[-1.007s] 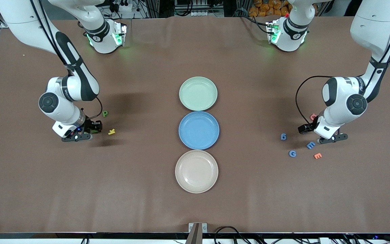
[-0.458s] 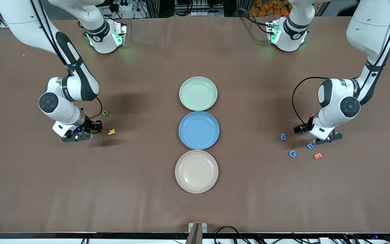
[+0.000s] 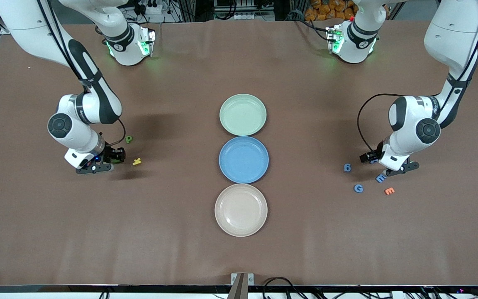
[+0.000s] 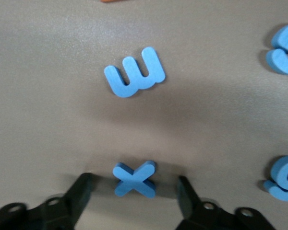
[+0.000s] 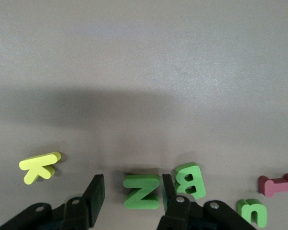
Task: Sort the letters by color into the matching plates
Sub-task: 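Close the left gripper on the blue X while the right gripper grasps green Z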
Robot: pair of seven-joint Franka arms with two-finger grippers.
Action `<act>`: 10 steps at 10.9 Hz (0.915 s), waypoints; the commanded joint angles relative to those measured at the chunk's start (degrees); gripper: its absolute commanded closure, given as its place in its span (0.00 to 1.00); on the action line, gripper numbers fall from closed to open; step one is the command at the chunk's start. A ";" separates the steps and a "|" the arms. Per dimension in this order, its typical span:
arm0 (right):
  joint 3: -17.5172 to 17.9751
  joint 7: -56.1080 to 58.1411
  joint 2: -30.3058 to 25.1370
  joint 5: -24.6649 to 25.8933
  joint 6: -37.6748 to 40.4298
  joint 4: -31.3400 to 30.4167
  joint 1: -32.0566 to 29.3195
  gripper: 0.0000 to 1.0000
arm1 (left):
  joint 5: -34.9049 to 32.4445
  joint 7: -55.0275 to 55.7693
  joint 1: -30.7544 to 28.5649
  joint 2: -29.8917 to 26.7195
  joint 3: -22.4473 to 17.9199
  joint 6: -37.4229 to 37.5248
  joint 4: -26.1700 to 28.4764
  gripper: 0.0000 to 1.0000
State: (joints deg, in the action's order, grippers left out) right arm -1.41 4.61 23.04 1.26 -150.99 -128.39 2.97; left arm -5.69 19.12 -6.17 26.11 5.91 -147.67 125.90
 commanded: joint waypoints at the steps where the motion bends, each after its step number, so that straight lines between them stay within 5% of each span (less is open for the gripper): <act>1: -0.08 0.57 0.34 0.93 -1.50 -0.54 -0.24 0.43 | -1.95 2.24 -0.16 -1.23 0.07 0.28 1.10 1.00; 7: -0.17 1.36 0.69 0.93 -2.12 -0.45 -0.42 0.45 | -2.74 1.01 1.42 -3.25 0.16 5.36 -1.08 1.00; 10: -0.17 1.36 1.04 0.93 -2.47 -0.54 -0.51 0.46 | -5.82 1.63 6.69 -2.47 0.16 21.42 -12.14 1.00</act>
State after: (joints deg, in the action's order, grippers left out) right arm -1.56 5.44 23.64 1.30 -152.29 -128.56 2.84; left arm -9.20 19.25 -3.21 23.99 6.25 -137.15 121.51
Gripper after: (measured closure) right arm 0.454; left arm 0.643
